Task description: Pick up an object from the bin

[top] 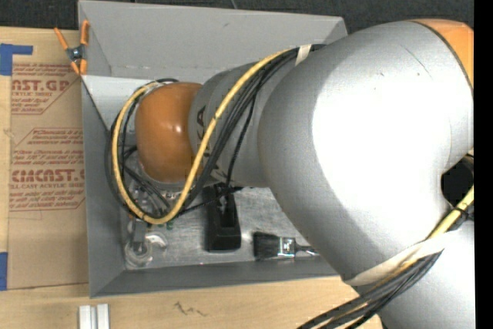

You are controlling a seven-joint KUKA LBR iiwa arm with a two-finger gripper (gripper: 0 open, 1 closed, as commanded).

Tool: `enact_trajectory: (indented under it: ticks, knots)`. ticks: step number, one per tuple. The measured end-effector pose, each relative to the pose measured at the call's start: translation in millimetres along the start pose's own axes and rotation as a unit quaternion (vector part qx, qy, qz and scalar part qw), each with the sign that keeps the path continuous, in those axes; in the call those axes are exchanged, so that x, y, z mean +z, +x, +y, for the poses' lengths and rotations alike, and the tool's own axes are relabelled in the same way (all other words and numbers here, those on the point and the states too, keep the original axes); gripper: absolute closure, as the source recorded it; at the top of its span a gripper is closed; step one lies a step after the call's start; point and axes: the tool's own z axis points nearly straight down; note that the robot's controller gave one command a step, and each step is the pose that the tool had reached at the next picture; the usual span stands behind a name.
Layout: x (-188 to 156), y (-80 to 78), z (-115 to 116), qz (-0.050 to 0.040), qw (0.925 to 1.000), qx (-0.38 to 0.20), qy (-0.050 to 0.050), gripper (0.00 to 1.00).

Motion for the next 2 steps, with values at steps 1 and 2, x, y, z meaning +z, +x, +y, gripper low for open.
enact_trajectory:
  ticks: [1, 2]
  knots:
    - [0, -1.3, 0, 0.0017, 1.0000, -0.002, 0.001, 1.00]
    - [-127, -0.7, 2, -0.0019, 1.0000, 0.000, 0.001, 1.00]
